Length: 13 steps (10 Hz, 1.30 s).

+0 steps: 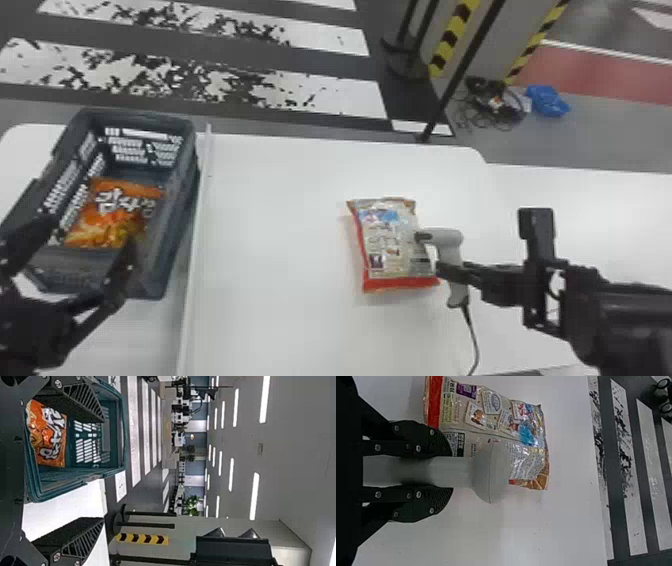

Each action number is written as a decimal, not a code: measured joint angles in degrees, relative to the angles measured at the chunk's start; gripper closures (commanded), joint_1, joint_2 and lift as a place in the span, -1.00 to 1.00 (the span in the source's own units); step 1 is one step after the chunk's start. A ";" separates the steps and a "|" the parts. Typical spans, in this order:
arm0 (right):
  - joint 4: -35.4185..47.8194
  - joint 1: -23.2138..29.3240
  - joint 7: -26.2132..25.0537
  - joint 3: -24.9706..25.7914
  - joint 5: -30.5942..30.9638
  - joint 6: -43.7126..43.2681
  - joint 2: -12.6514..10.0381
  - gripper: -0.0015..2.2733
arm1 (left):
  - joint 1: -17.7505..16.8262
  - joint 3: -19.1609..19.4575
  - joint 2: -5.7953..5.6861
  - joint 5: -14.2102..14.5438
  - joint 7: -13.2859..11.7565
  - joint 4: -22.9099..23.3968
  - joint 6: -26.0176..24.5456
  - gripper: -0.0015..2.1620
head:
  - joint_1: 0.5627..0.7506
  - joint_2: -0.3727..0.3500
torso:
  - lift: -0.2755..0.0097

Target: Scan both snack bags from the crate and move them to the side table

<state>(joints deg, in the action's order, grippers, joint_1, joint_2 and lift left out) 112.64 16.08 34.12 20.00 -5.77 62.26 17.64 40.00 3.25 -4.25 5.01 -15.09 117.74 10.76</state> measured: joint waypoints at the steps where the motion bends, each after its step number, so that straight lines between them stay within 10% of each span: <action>1: -0.80 -0.14 -0.03 0.81 0.23 -1.45 0.03 0.98 | 0.00 0.00 -0.04 0.00 -0.01 -0.01 0.00 -0.88 | 0.41 -0.69 | 0.40; 13: -21.49 -6.49 -3.42 1.30 9.03 -17.28 4.05 0.98 | -0.18 -0.18 -0.06 0.00 -0.03 -0.94 0.88 -0.88 | 0.41 -0.94 | 0.40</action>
<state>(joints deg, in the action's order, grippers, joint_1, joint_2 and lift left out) 91.15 9.59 30.70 21.30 3.26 44.98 21.69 39.81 3.07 -4.30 5.01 -15.11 116.80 11.64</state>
